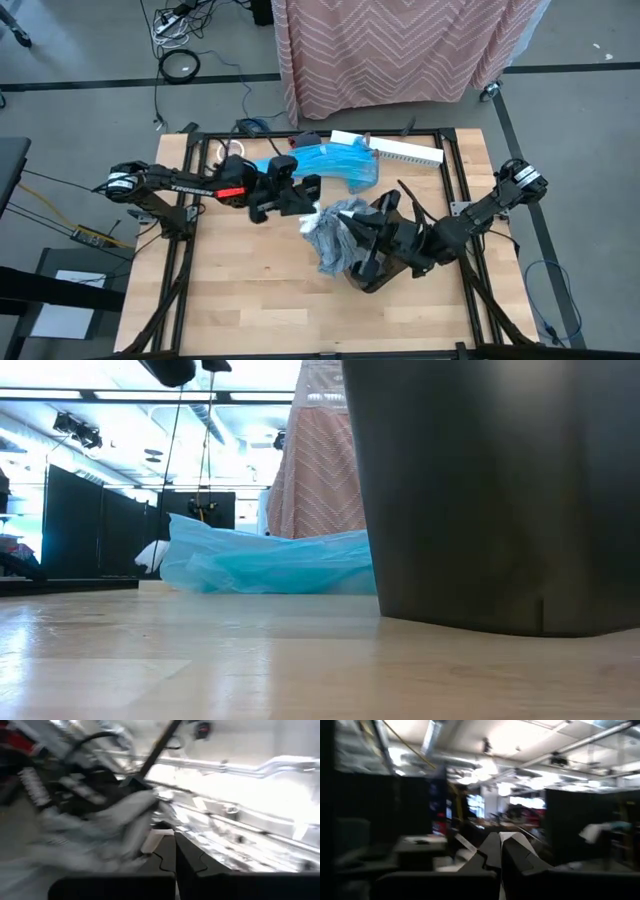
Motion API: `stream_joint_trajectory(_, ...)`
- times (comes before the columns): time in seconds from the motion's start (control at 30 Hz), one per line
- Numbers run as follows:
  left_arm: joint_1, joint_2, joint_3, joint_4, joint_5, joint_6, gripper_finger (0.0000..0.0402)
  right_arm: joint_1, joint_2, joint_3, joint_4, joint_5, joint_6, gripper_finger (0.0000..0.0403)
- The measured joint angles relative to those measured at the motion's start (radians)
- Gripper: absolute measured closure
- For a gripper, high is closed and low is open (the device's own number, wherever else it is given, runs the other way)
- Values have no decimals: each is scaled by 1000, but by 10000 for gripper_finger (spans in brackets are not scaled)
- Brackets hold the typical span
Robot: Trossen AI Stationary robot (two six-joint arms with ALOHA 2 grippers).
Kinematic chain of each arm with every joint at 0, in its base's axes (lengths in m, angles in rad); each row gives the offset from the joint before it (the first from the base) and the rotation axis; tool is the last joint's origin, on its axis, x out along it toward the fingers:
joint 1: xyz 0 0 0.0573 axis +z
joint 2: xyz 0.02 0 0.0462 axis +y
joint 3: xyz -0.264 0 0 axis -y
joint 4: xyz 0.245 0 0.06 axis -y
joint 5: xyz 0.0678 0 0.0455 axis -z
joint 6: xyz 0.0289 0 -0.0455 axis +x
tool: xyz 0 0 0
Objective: Place trash/remove bag and relplace
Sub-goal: Remove the blue trash bag from the black trash bin using the drawstring
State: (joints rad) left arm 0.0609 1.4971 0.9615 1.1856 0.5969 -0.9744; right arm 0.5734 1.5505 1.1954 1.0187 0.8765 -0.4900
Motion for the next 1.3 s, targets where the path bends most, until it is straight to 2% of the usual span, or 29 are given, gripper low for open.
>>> stream_joint_trajectory(0.1,-5,0,13,-145,-72,98,401,-1,0,0,0,-91,42,403)
stream_joint_trajectory(0.2,-5,2,23,-222,-135,157,401,0,0,0,-19,-126,78,403)
stream_joint_trajectory(0.5,-65,3,27,-152,-129,244,401,-29,0,0,-57,-90,90,403)
stream_joint_trajectory(0.7,-75,4,27,-174,-175,293,401,-65,0,0,-126,-183,212,403)
stream_joint_trajectory(0.9,-76,7,35,-188,-149,296,401,-100,0,0,-175,-206,308,403)
stream_joint_trajectory(1.1,-90,37,62,-196,-81,299,401,-124,0,0,-171,-272,331,403)
stream_joint_trajectory(1.3,-95,96,109,-208,-80,317,401,-136,0,0,-169,-357,386,403)
